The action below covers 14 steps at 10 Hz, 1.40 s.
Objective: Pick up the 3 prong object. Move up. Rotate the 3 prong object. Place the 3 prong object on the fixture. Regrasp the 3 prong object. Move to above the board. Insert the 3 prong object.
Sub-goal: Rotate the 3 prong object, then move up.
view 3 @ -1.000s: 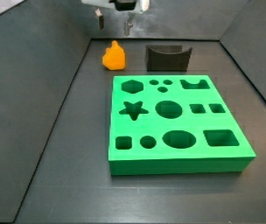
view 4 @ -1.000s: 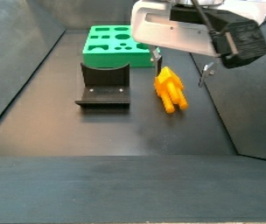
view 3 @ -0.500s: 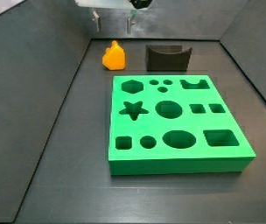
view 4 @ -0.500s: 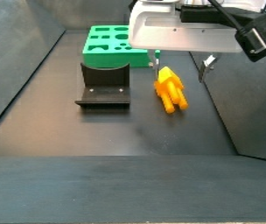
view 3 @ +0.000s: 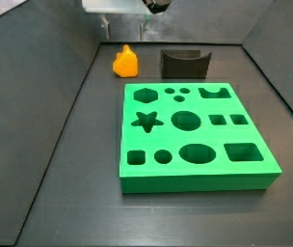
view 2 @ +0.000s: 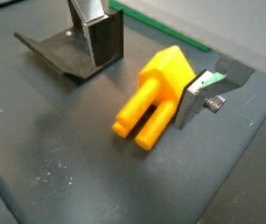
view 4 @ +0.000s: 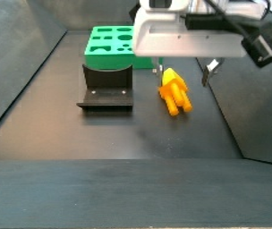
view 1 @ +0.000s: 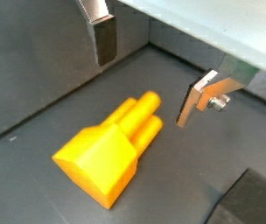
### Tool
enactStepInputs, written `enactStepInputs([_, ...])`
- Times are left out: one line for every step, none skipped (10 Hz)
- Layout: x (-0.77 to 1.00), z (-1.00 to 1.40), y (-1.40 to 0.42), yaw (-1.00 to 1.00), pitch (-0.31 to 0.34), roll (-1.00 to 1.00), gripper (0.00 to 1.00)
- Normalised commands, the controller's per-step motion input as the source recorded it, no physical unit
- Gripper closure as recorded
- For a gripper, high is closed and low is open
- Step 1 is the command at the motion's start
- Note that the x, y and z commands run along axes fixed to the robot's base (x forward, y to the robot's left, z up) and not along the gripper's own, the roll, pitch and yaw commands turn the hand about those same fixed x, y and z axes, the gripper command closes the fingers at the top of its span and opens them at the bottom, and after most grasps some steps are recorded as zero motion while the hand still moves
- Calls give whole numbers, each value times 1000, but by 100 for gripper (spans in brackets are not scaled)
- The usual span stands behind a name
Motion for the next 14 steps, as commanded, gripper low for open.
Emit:
enactStepInputs([21,-1000,15,-31,-17,32,0])
enactStepInputs([31,-1000,19,-29,-12,56,0])
enactStepInputs([45,-1000,24,-23,-8,76,0])
enactStepInputs([46,-899,22,-18,-6,89,0])
enactStepInputs([43,-793,19,-16,-10,104,0])
enactStepInputs([41,-694,18,-12,-12,117,0])
enactStepInputs([39,-600,15,-10,-13,129,0])
enactStepInputs([39,-511,12,-8,-18,141,0])
enactStepInputs([35,-402,9,-2,-19,153,0])
enactStepInputs([36,-320,6,1,-20,163,0])
enactStepInputs([35,-268,4,1,-19,169,0])
enactStepInputs([0,0,0,0,0,0,100])
enactStepInputs([0,833,0,0,0,0,100])
enactStepInputs([-13,811,-5,1,10,-5,100])
